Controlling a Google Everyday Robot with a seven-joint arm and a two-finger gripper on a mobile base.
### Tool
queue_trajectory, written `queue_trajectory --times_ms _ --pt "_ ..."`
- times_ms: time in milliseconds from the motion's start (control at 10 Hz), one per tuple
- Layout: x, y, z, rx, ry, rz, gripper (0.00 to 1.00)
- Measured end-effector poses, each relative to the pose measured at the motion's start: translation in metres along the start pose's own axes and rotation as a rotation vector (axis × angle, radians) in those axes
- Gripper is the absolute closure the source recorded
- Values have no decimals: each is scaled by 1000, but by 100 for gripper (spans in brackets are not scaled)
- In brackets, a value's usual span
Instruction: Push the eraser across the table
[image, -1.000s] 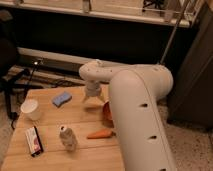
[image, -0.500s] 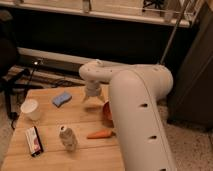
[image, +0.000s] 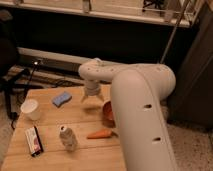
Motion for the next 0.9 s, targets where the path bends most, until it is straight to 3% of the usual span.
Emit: queue_trajectory --times_ms 100,400,700,900 --pt "-3 12 -24 -22 -47 -59 20" --pt "-3 44 -68 -31 -115 -176 20" --pt "2 101 -89 30 -128 -321 20" --pt "13 160 -94 95 -133 -454 20"
